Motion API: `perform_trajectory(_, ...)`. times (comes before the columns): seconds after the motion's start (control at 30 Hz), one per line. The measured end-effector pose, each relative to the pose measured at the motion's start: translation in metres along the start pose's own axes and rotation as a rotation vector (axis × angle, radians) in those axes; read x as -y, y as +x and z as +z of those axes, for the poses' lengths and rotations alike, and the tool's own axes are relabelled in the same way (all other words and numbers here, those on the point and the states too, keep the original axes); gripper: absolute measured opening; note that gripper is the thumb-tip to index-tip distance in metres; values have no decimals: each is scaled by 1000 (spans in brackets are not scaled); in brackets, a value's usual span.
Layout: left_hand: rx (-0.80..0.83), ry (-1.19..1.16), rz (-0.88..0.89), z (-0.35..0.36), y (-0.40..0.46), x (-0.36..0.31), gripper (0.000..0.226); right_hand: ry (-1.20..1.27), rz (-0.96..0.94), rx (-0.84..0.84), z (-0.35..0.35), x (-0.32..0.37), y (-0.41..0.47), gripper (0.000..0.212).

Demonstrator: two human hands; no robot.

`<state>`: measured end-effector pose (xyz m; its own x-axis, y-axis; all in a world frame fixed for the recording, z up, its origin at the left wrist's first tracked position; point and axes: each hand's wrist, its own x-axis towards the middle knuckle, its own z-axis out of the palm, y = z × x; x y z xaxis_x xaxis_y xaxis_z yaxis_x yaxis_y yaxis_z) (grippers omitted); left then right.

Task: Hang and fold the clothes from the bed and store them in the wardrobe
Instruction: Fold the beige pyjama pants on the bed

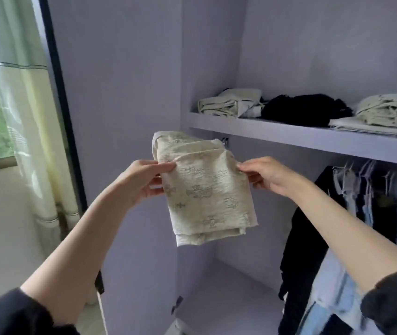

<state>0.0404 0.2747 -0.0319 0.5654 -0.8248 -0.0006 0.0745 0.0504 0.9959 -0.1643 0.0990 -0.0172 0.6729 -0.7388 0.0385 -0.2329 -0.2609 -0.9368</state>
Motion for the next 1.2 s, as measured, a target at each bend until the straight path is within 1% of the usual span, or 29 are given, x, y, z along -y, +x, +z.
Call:
perform_trajectory(0.1,86,-9,37,34,46,-36,18,21,-37,-110,-46,22,15,9)
perform_trajectory(0.17,172,-19,60,60,82,-63,18,56,-77,-203,-78,38,27,13)
perform_trajectory(0.3,274,1,157,107,142,-112,18,67,-135,-338,-126,67,43,20)
perform_trajectory(0.37,335,0,198,131,170,-132,20,62,-142,-413,-149,82,50,18)
perform_trajectory(0.47,441,-6,249,167,205,-157,20,58,-161,-536,-180,100,59,11)
perform_trajectory(0.53,471,-14,273,195,227,-172,20,58,-181,-615,-201,110,66,10)
perform_trajectory(0.63,518,-39,301,242,255,-193,18,41,-215,-715,-237,120,76,9)
perform_trajectory(0.77,604,-42,333,289,280,-205,21,26,-232,-795,-276,122,83,13)
perform_trajectory(0.87,650,-62,324,328,306,-212,24,17,-242,-827,-313,119,98,15)
perform_trajectory(0.97,678,-92,272,358,337,-213,21,0,-224,-851,-343,114,120,21)
perform_trajectory(1.03,668,-36,225,368,363,-206,20,-6,-184,-834,-356,104,143,27)
perform_trajectory(1.07,647,10,198,371,377,-200,23,-17,-141,-806,-360,96,156,26)
perform_trajectory(1.13,568,167,143,373,405,-182,28,-94,24,-720,-361,77,184,16)
perform_trajectory(1.17,511,288,146,372,415,-172,28,-172,123,-695,-360,69,198,16)
perform_trajectory(1.2,452,429,195,371,423,-164,23,-286,197,-696,-357,62,210,20)
